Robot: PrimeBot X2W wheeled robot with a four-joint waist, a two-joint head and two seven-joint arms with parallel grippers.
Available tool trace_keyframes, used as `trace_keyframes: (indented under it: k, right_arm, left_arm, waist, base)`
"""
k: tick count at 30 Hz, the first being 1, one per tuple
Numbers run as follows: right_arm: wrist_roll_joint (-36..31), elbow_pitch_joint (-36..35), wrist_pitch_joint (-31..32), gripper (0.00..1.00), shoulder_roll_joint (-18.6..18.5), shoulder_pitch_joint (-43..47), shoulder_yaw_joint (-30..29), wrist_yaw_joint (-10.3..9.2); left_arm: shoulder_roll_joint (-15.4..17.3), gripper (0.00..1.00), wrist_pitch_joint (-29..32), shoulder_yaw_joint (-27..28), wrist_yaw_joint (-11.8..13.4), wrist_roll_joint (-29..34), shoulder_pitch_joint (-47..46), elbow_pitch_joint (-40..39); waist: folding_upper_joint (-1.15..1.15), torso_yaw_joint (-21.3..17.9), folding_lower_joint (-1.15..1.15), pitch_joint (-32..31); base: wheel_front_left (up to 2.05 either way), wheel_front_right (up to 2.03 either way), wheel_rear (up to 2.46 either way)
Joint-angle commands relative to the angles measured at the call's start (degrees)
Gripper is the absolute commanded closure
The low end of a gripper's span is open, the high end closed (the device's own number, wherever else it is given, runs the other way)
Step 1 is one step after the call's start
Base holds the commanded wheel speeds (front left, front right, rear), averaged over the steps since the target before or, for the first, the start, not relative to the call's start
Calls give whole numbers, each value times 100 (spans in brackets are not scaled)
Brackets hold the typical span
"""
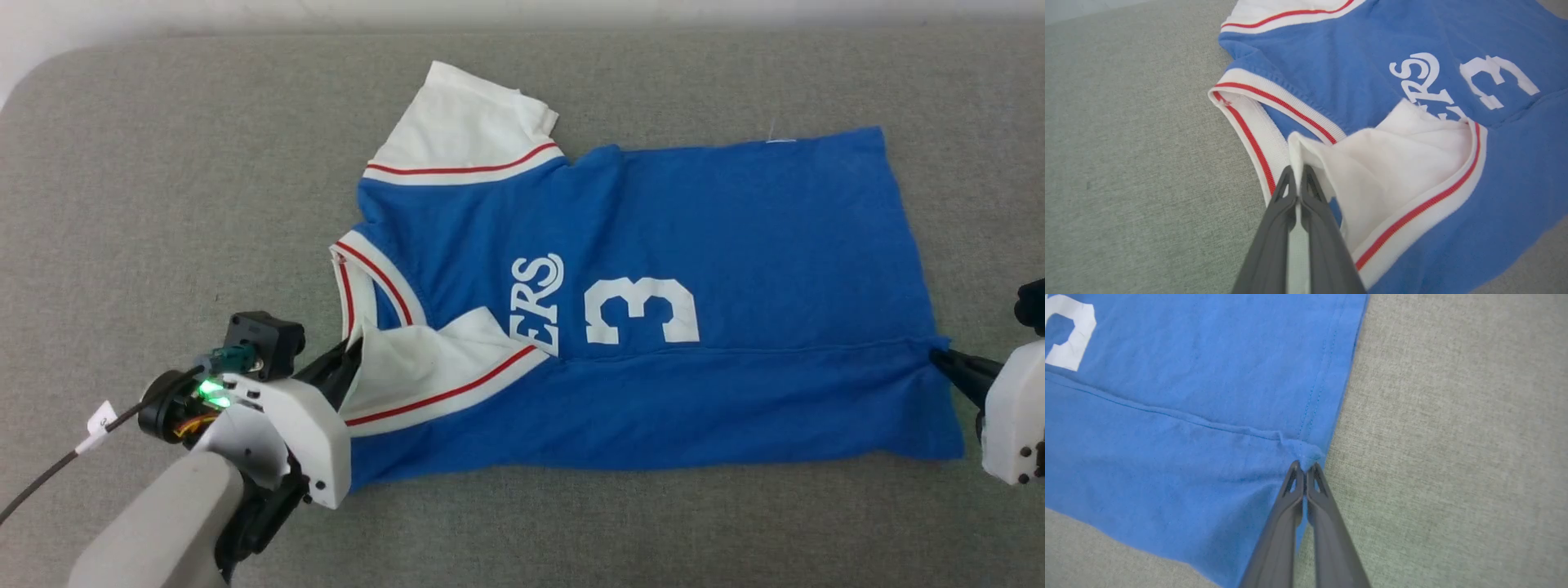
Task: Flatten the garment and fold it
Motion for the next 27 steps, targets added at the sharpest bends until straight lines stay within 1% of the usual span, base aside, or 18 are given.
trace_keyframes:
  k: [1,2,3,4,5,8,11,14,17,19,22,25,27]
  right_arm:
    - [-31,35,-38,100,42,-89,20,-11]
    - [-31,92,-63,100,70,-98,52,-11]
    - [-11,161,-100,100,109,-103,52,-11]
    - [8,230,-160,46,159,-107,32,-11]
    - [41,298,-206,0,220,-109,6,-11]
    - [46,414,-342,0,338,-87,-31,-11]
    - [-192,463,-505,0,363,-16,-89,-11]
    - [-331,471,-621,0,541,151,-363,-11]
    - [-714,488,-684,0,762,425,-806,-11]
    - [-1003,479,-683,0,1036,637,-1219,-11]
    - [-1481,348,-528,0,1543,1008,-1830,-11]
    - [-2041,82,-368,0,2082,1351,-2509,-11]
    - [-2409,-149,-231,0,2449,1560,-2919,-11]
  left_arm:
    - [-38,100,-32,-21,-48,18,-69,71]
    - [-79,100,-43,-40,-64,6,-73,154]
    - [-117,60,-75,-40,-57,-4,-73,229]
    - [-153,0,-132,-33,-24,8,-72,301]
    - [-196,0,-198,-11,25,7,-58,373]
    - [-324,0,-363,56,81,-109,50,493]
    - [-386,0,-511,166,191,-239,222,461]
    - [-407,0,-592,328,395,-415,477,287]
    - [-444,0,-655,461,659,-554,781,29]
    - [-477,0,-676,528,867,-624,996,-166]
    - [-516,0,-695,575,1173,-657,1295,-453]
    - [-559,0,-654,567,1409,-698,1569,-717]
    - [-529,0,-620,552,1599,-643,1710,-842]
  waist:
    - [0,9,-2,-24]
    - [0,13,-2,-53]
    - [0,17,-2,-85]
    - [0,21,-2,-125]
    - [0,21,-2,-170]
    - [0,18,-2,-338]
    - [0,24,-2,-523]
    - [0,32,-2,-708]
    - [0,49,-2,-866]
    - [0,52,-2,-936]
    - [0,55,-2,-995]
    - [0,58,-2,-1014]
    - [0,67,-2,-1010]
  base:
    - [0,0,0]
    - [0,0,0]
    - [0,0,0]
    - [0,0,0]
    - [0,0,0]
    - [0,0,0]
    - [0,0,0]
    - [0,0,0]
    - [0,0,0]
    - [0,0,0]
    - [0,0,0]
    - [0,0,0]
    - [0,0,0]
